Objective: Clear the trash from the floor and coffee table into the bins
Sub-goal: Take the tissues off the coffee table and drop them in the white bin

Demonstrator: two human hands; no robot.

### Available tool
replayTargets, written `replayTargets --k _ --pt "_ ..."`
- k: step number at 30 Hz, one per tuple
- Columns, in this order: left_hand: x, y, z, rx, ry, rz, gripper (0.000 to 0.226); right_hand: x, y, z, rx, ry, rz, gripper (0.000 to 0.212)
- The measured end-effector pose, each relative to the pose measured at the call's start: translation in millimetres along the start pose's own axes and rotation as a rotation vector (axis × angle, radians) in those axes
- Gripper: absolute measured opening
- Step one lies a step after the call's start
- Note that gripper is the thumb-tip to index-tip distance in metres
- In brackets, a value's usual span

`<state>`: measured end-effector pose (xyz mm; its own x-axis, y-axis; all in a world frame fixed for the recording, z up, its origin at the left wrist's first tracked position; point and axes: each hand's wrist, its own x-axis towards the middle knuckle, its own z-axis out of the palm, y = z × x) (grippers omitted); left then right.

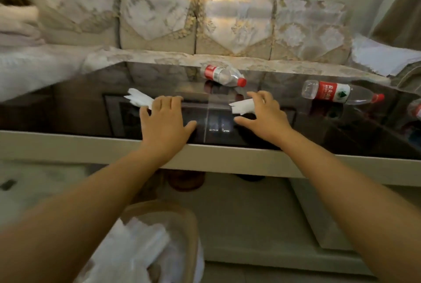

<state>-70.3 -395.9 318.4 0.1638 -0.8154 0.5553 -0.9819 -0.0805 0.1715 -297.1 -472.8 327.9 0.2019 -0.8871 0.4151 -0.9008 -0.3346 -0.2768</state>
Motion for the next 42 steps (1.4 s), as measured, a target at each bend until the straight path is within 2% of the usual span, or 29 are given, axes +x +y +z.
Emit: replayTargets --k 4,8,12,15,17,20,22,24,26,29,33,38,40,42 --pt "12.8 -44.3 -1.0 -0.033 -0.19 -0.318 0.091 29.1 -12.3 25.0 0.002 -0.103 0.032 0.081" --pt "38.4 -75.4 3.7 -0.049 -0.26 -0.437 0.109 51.6 -25.2 42.7 0.037 -0.181 -0.054 0.07" --pt "65.1 -86.8 15.4 -0.103 -0.322 -0.355 0.108 61.5 -36.1 48.3 0.133 -0.19 -0.321 0.052" --pt "76.9 -82.6 21.8 -0.064 -0.37 -0.264 0.094 61.1 -42.6 43.0 0.274 -0.276 -0.426 0.047" --pt "78.9 -82.7 21.8 -0.087 -0.379 -0.162 0.079 58.8 -44.0 40.6 0.287 -0.239 -0.468 0.048" --pt "73.0 -78.7 16.3 -0.17 -0.318 -0.037 0.053 54.6 -43.3 39.2 0.17 -0.155 -0.4 0.055" --pt "66.9 -72.4 12.0 -0.191 -0.261 0.022 0.035 51.2 -42.7 38.8 0.126 -0.21 -0.322 0.054" --pt "61.5 -68.5 8.6 -0.169 -0.176 0.04 0.027 46.1 -45.2 36.9 0.146 -0.244 -0.322 0.045" --pt "57.7 -68.1 5.7 -0.167 -0.104 0.037 0.024 36.3 -52.3 33.1 0.186 -0.224 -0.367 0.034" --pt "52.9 -65.9 1.2 -0.195 -0.094 0.037 0.024 15.5 -67.9 28.4 0.202 -0.187 -0.446 0.026" --pt "26.8 -60.5 -9.1 -0.456 -0.048 -0.028 0.025 -19.3 -92.7 27.7 0.241 -0.114 -0.512 0.025" --pt "-40.2 -77.2 -28.9 -0.607 0.111 0.125 0.017 -89.1 -122.2 39.0 0.381 0.135 -0.639 0.021" --pt "-67.3 -94.2 -36.8 -0.643 0.088 0.146 0.016 -117.4 -131.0 49.1 0.478 0.128 -0.622 0.021" --pt "-97.2 -110.0 -40.6 -0.65 -0.02 0.119 0.017 -143.9 -139.8 62.1 0.575 0.039 -0.589 0.022"
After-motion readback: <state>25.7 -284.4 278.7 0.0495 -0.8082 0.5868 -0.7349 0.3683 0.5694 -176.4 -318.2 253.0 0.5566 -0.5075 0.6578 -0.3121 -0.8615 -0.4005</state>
